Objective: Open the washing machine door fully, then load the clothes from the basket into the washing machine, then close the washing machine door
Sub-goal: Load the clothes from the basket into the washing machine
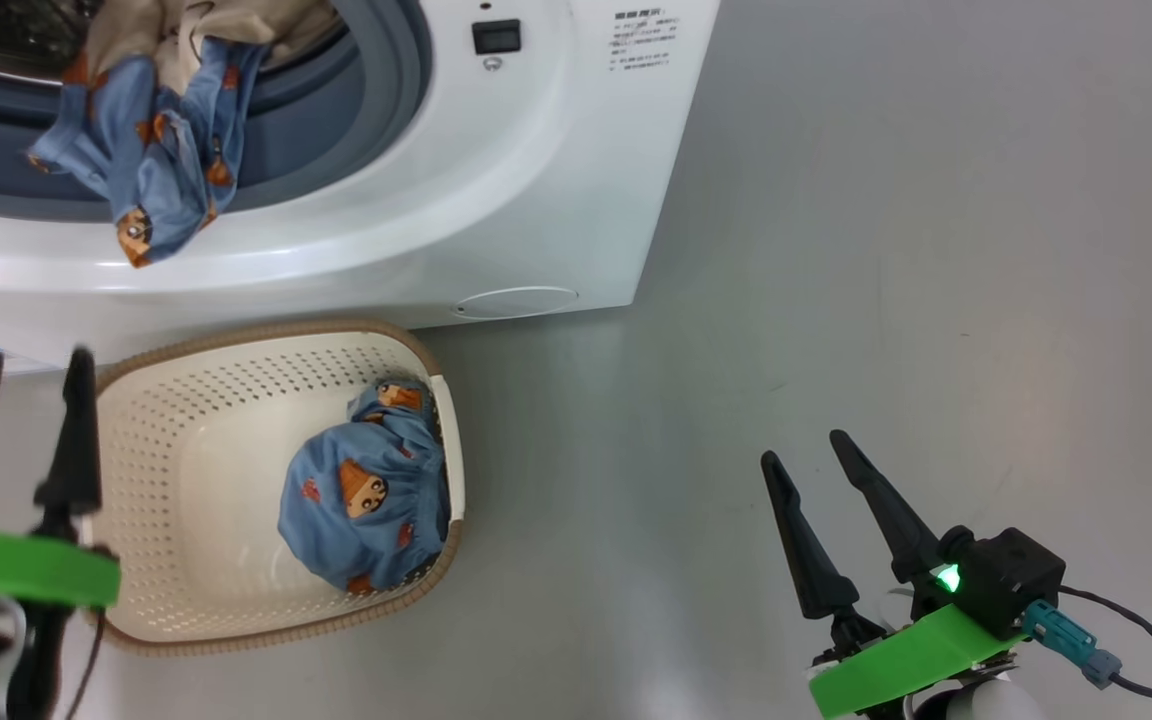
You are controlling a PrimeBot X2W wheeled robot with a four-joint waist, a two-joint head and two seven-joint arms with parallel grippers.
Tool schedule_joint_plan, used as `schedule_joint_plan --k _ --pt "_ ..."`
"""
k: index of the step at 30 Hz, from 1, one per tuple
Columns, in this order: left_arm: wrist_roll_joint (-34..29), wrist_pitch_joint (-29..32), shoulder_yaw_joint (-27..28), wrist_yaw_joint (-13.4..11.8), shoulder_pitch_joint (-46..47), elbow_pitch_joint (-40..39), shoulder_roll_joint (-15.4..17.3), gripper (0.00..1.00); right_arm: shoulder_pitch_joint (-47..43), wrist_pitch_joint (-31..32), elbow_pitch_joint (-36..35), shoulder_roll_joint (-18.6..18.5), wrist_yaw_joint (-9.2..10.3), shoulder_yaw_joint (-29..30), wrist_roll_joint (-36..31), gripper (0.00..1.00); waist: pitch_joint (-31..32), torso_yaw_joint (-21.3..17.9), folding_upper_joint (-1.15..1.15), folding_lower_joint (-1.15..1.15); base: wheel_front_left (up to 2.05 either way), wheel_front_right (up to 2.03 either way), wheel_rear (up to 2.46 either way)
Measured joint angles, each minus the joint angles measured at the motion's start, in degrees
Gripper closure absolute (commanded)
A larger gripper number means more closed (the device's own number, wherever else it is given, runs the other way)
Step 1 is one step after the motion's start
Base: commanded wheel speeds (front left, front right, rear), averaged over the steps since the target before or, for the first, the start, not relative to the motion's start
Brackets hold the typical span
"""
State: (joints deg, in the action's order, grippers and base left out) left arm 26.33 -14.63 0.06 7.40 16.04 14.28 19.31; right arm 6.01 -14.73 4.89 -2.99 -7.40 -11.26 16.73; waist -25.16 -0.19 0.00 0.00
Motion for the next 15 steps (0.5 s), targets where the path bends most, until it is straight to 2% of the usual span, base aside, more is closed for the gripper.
schedule_joint_plan --k 8,15 --pt "2.53 0.9 -5.37 0.0 9.1 3.79 3.0 0.0 0.14 0.0 -0.22 0.01 0.0 -0.94 0.0 0.0 -1.27 -1.18 0.0 0.0 0.0 0.0 0.0" --pt "5.5 6.15 -9.82 0.0 18.33 9.07 4.38 0.0 0.27 0.0 -0.21 0.01 0.0 -1.45 0.01 0.0 -2.51 -2.84 0.0 0.0 0.0 0.0 0.0"
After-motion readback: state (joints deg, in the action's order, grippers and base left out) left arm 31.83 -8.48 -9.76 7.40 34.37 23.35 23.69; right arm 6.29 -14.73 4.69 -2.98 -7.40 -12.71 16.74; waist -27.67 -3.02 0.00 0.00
